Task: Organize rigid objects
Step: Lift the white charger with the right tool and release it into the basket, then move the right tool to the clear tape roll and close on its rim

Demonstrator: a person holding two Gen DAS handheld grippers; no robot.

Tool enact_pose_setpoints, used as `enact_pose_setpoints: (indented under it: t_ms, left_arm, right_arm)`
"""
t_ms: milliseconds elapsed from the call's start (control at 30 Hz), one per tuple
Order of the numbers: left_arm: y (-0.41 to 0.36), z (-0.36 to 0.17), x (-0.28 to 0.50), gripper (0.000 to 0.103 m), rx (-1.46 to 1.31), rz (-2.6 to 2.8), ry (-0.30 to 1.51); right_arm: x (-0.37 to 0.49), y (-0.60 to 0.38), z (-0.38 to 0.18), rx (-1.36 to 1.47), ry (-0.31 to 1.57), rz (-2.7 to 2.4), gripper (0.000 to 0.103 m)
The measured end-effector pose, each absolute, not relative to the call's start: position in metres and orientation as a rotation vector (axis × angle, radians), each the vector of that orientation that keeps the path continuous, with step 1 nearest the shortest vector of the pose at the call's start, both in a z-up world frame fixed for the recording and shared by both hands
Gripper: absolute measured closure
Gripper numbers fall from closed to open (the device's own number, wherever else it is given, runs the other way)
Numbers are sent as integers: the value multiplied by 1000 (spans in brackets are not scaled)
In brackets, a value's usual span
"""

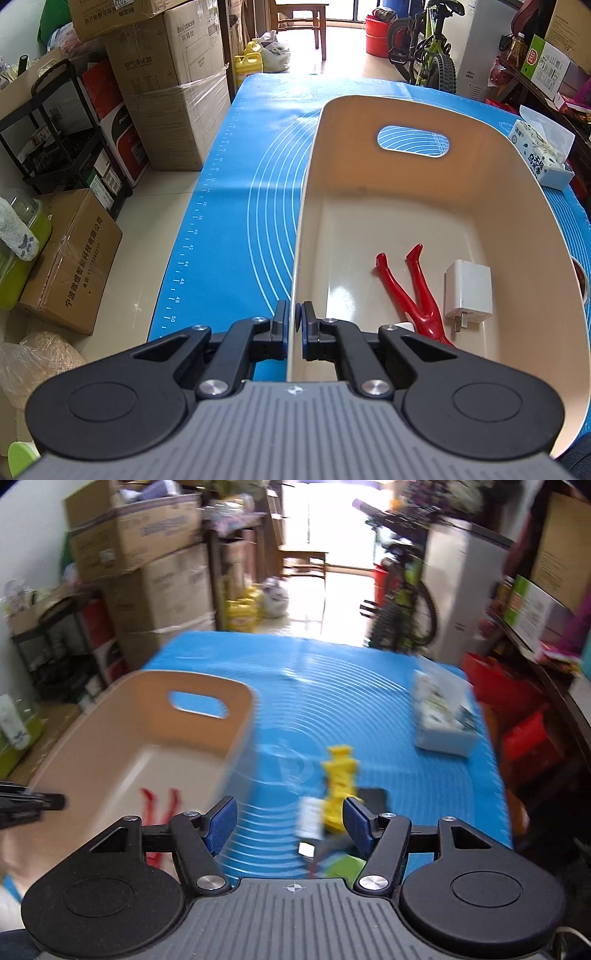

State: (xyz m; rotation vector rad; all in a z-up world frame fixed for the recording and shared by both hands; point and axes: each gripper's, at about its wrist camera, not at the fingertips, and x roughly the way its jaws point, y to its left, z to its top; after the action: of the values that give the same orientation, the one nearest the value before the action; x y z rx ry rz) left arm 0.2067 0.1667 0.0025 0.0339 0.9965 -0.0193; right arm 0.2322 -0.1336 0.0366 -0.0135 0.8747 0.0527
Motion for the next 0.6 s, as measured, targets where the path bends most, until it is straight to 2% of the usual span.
enact_pose_setpoints:
  t_ms: [267,600]
  left_arm:
    - [166,2,207,95,33,-19,997]
    - [166,2,207,95,34,-19,997]
  right_arm:
    - [227,-185,-4,9,939,-98,36]
    - [231,-202,-42,7,995,-164,44]
